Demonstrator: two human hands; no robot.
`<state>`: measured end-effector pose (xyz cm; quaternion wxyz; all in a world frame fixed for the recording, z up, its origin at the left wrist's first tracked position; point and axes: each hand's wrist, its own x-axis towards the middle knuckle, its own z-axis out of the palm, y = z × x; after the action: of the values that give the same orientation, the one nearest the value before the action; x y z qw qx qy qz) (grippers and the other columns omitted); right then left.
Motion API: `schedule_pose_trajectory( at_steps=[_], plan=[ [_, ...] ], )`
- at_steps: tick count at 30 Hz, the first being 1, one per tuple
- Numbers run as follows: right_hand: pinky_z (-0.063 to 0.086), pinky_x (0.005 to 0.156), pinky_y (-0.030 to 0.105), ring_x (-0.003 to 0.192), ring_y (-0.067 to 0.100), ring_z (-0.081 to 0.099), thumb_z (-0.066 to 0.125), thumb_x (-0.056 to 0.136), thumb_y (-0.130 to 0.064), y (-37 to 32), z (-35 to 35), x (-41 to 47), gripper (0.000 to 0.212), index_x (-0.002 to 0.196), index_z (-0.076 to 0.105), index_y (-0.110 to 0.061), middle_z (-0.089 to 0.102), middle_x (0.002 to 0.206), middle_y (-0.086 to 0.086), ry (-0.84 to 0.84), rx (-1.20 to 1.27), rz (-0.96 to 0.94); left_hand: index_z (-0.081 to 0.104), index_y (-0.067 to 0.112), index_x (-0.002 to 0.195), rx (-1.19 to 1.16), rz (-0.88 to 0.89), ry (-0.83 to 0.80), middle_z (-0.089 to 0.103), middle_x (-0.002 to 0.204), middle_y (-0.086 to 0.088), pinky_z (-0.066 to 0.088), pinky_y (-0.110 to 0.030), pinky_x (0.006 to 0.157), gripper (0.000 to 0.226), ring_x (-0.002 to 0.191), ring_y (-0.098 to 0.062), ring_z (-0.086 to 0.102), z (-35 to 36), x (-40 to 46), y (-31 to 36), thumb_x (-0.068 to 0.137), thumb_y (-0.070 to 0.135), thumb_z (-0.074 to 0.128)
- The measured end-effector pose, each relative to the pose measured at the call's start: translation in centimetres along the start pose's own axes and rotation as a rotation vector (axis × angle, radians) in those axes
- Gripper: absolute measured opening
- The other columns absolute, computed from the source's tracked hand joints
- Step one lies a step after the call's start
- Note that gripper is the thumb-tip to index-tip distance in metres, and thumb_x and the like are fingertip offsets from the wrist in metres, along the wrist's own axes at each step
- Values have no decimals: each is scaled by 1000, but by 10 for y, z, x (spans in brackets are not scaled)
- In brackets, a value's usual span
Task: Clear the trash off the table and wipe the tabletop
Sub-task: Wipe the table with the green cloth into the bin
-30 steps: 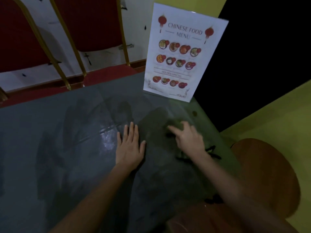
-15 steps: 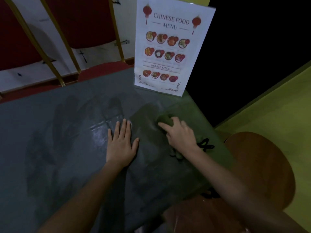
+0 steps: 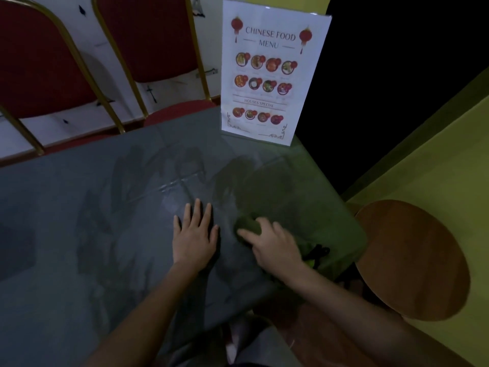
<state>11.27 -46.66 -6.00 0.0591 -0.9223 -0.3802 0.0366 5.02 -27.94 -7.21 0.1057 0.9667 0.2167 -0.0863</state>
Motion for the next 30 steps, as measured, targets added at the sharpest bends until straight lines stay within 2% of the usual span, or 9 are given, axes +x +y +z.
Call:
schedule_pose_trajectory(
  at_steps=[2, 4, 8, 11, 15, 19, 24, 26, 30],
  plan=[
    [49, 50, 32, 63, 26, 56, 62, 72, -24, 11, -2, -7, 43, 111, 64, -43, 64, 100, 8, 8, -33, -94, 13, 25, 150, 34, 19, -24, 9, 160, -3, 6, -49, 117, 62, 147, -28, 5, 1, -9, 0, 93, 48, 13],
    [53, 57, 36, 71, 30, 59, 69, 74, -22, 41, -9, 8, 46, 114, 64, -44, 63, 109, 10, 8, -65, 9, 13, 26, 150, 32, 49, -50, 10, 160, -1, 7, -50, 117, 67, 147, -28, 6, 4, -18, 1, 88, 51, 5],
    [51, 75, 40, 97, 37, 55, 49, 92, -21, 104, -28, 27, 44, 131, 51, -44, 51, 126, 13, -2, -134, 330, 8, 24, 151, 26, 46, -59, 5, 160, -1, 6, -49, 117, 59, 148, -27, 2, 9, -23, 4, 97, 45, 19],
    [49, 78, 40, 100, 36, 54, 46, 93, -21, 94, -32, 25, 43, 132, 49, -40, 48, 121, 13, 5, -93, 387, 9, 24, 151, 21, 44, -47, 4, 160, 0, 6, -49, 117, 58, 148, -27, 2, 11, -24, 7, 98, 41, 26],
    [48, 74, 41, 93, 35, 53, 50, 89, -21, 36, -20, 5, 40, 125, 51, -38, 47, 115, 12, -44, -39, 111, 8, 25, 151, 7, 28, -37, 3, 161, 0, 6, -50, 117, 57, 148, -26, 0, 12, -26, 8, 99, 41, 25],
    [53, 57, 35, 70, 32, 58, 62, 77, -24, 32, -17, -30, 39, 113, 63, -41, 60, 100, 10, -79, -51, -155, 4, 27, 151, -10, 8, -72, -2, 161, -1, 3, -50, 118, 57, 148, -25, -4, 11, -30, 11, 99, 44, 20],
    [51, 77, 37, 99, 31, 55, 47, 92, -28, 123, -34, -43, 45, 132, 44, -48, 51, 122, 7, -76, -152, 261, 2, 28, 151, 20, 37, -93, -4, 160, -2, 3, -49, 118, 58, 148, -25, -5, 15, -46, 14, 98, 45, 19],
    [50, 77, 38, 100, 31, 54, 44, 94, -30, 145, -41, -54, 45, 136, 42, -47, 49, 121, 9, -47, -151, 427, 1, 28, 151, 23, 51, -95, -4, 160, -2, 3, -48, 118, 58, 148, -25, -6, 14, -52, 9, 99, 45, 18],
    [50, 74, 38, 95, 33, 56, 47, 92, -26, 101, -31, -55, 43, 133, 48, -39, 50, 115, 12, -9, -89, 517, 1, 30, 151, 37, 67, -91, -3, 160, -4, 4, -48, 118, 56, 148, -25, -4, 13, -69, -9, 99, 43, 18]
  ],
)
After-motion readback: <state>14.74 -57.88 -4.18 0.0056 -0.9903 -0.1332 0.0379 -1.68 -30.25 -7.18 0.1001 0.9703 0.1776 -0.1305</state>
